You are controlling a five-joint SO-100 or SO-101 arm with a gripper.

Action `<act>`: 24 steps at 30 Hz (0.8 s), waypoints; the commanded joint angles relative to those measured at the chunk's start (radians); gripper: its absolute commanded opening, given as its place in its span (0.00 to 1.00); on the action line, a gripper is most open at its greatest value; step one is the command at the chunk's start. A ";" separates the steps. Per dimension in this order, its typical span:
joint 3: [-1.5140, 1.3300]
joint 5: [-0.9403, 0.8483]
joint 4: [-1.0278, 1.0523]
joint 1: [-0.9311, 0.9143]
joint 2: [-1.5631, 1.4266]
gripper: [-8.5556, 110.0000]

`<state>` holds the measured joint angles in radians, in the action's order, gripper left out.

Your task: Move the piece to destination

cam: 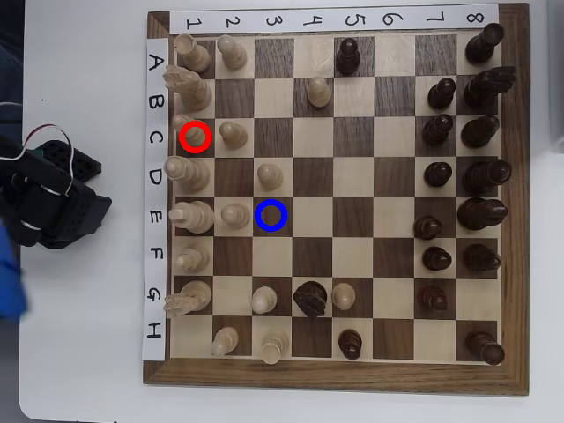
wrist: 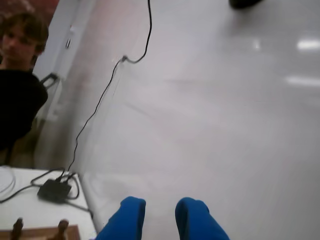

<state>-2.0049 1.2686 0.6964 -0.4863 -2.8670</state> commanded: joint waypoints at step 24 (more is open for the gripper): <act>0.522 0.319 0.988 0.495 0.399 0.20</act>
<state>-1.5355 1.4481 1.6107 -0.1197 -2.5019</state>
